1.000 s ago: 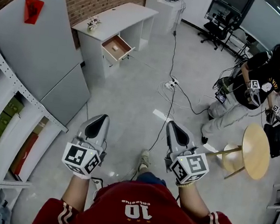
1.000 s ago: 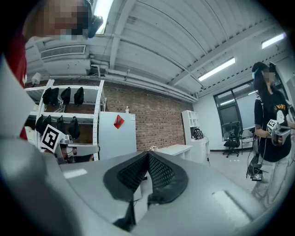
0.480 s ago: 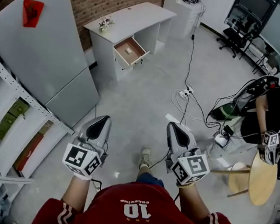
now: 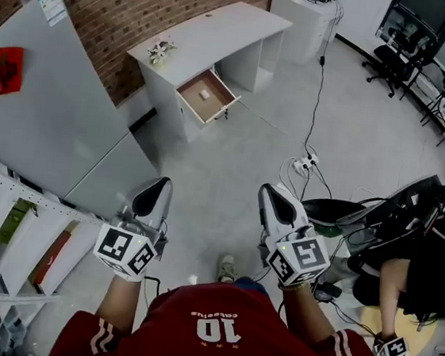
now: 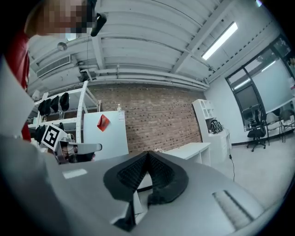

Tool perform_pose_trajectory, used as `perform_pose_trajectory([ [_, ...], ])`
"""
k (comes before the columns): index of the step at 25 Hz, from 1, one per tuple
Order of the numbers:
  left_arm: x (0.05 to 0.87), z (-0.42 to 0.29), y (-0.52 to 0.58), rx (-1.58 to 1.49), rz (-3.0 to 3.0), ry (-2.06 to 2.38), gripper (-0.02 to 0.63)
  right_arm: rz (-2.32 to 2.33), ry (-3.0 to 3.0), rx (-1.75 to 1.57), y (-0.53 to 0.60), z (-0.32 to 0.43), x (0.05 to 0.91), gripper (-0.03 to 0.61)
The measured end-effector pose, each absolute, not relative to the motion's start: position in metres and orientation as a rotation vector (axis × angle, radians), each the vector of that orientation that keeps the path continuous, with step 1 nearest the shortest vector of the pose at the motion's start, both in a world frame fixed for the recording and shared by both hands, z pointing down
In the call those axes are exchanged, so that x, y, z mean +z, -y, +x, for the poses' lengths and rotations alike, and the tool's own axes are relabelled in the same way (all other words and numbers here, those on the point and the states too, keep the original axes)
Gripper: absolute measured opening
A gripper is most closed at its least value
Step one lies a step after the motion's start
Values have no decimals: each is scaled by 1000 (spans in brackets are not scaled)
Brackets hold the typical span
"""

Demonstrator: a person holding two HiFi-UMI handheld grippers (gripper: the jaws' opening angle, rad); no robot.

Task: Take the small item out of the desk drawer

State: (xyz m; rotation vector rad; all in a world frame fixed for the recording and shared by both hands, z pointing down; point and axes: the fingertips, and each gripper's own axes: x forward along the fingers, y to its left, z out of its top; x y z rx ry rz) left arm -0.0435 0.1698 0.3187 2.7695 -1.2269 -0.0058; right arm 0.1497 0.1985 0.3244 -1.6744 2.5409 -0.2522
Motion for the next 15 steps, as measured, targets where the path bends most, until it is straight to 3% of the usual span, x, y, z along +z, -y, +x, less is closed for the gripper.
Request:
perform_pose_trajectory([
  [15, 316, 1, -9, 24, 2788, 1230, 3, -1666, -2548, -330, -45, 185, 342, 3],
])
